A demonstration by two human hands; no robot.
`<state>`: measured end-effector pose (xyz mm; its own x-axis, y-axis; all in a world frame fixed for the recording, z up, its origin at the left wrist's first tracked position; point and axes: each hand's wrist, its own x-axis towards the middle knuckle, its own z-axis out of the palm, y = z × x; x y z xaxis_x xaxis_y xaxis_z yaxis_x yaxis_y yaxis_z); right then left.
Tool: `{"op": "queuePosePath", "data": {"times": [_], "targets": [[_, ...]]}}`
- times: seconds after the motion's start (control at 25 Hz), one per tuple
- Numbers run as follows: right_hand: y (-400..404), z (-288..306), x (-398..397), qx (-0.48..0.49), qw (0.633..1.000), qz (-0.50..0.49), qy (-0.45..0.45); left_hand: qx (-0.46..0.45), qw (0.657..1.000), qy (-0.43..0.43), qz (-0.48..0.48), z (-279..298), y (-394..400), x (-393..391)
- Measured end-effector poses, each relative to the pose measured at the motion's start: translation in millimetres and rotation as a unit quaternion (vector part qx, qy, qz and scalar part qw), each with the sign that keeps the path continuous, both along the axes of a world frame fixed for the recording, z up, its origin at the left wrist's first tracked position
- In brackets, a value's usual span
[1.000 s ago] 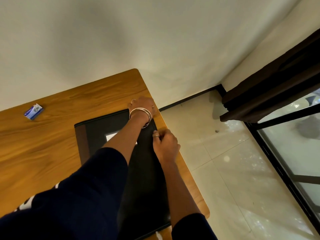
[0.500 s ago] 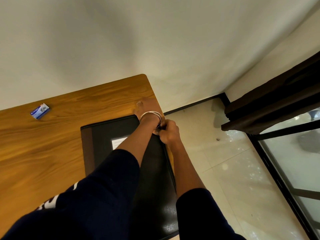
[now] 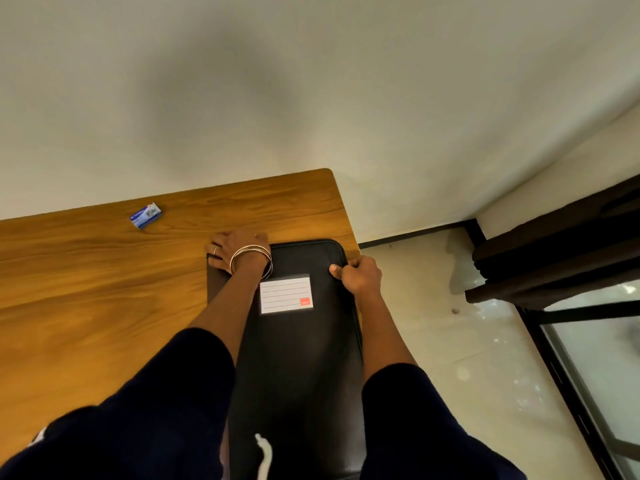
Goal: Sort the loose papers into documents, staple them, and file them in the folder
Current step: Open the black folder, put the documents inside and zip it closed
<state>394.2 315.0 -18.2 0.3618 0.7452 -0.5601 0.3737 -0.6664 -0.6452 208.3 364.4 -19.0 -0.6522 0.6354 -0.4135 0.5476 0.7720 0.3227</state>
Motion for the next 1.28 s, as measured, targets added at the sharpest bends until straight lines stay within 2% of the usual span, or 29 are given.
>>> {"op": "queuePosePath", "data": {"times": [0.12,0.2,0.36,0.44,0.48,0.64,0.68,0.76,0.84,0.92,1.0,1.04,1.16,1.28], "targets": [[-0.7,1.2,-4.2,-0.001,1.000,-0.004,0.000,-0.004,0.994,-0.039,0.105,1.3,-6.9,-38.4],[-0.6,1.0,-6.7,-0.001,1.000,0.000,-0.008,0.026,0.977,-0.092,0.191,1.6,-11.5,-62.4],[0.5,0.0,-12.2,0.001,1.000,-0.001,-0.021,0.112,0.908,-0.234,0.330,6.7,-28.6,-89.3],[-0.1,-0.9,-14.7,-0.001,1.000,-0.001,-0.021,0.120,0.876,-0.272,0.379,5.3,-36.3,-97.1],[-0.5,-1.4,-14.5,0.000,1.000,-0.002,-0.016,0.122,0.871,-0.275,0.387,6.3,-39.5,-97.3],[-7.8,-3.6,-2.7,0.026,0.998,0.002,0.049,0.155,0.877,-0.299,0.344,5.6,-58.1,-95.9],[-11.5,-4.6,3.5,0.035,0.997,0.008,0.071,0.162,0.887,-0.297,0.315,1.3,-64.7,-96.5],[-20.9,-4.0,13.0,0.060,0.992,0.014,0.111,0.159,0.926,-0.242,0.244,-1.8,-84.4,-98.5],[-29.5,-4.2,10.5,0.087,0.991,0.017,0.099,0.149,0.960,-0.161,0.176,-6.2,-109.2,-98.6],[-43.0,-6.8,-4.7,0.093,0.994,0.054,-0.024,0.162,0.972,-0.123,0.116,-8.0,-136.9,-88.6],[-72.9,-13.3,-23.7,0.070,0.966,0.113,-0.220,0.167,0.978,-0.112,0.050,-8.4,-169.7,-73.4],[-92.9,-15.8,-30.2,0.050,0.948,0.117,-0.291,0.157,0.982,-0.100,0.026,-8.9,-187.8,-64.5],[-145.8,-15.1,-35.6,-0.018,0.927,0.094,-0.363,0.061,0.997,-0.030,-0.019,-8.6,-235.5,-34.3],[-168.0,-9.2,-35.5,-0.063,0.926,0.065,-0.366,-0.023,0.999,-0.039,0.026,3.8,-245.7,-22.6]]}}
